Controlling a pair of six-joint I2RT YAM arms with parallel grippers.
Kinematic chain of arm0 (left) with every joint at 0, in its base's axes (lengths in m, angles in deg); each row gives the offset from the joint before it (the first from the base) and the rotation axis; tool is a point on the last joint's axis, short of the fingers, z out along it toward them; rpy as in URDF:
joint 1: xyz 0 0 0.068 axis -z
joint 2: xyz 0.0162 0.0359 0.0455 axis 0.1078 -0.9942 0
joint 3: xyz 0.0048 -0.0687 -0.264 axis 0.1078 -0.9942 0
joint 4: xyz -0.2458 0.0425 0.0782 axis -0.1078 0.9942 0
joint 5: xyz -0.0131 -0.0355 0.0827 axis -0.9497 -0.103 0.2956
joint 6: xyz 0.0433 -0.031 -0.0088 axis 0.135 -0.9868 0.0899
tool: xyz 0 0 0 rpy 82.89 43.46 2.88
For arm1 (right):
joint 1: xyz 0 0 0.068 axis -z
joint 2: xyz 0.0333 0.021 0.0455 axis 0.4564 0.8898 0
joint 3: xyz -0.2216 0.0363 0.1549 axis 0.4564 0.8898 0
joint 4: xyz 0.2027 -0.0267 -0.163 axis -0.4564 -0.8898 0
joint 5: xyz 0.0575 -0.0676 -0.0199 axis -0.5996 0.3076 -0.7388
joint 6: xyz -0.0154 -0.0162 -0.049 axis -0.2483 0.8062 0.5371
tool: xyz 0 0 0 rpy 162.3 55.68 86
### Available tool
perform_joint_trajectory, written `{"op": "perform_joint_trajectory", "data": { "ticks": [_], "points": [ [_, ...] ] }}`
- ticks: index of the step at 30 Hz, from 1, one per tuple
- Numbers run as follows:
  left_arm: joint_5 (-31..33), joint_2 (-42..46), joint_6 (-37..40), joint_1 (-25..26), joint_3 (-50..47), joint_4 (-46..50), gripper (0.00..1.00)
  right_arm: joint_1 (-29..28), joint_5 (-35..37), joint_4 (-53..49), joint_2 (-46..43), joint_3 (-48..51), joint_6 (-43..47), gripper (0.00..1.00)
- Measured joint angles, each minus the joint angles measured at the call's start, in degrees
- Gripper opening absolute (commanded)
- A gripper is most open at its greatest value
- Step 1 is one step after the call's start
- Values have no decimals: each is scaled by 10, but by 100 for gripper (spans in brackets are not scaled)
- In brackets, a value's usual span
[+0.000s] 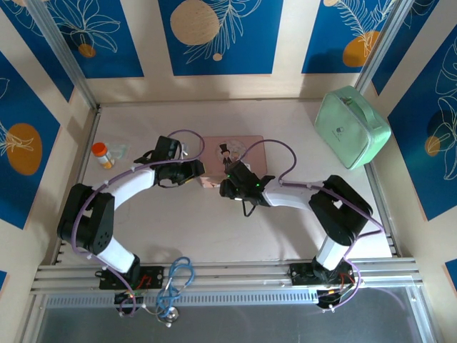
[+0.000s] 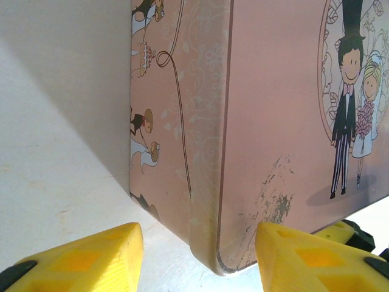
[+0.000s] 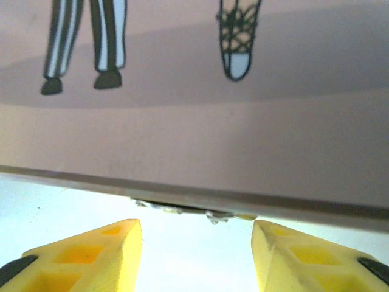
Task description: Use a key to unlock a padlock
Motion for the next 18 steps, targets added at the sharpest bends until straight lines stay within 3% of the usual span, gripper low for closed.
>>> {"op": "perform_joint_trajectory", "data": {
  "ticks": [18],
  "points": [
    [-5,-7,0,-2,-5,-8,49,21,1,-17,36,-23,9,48]
  ]
}}
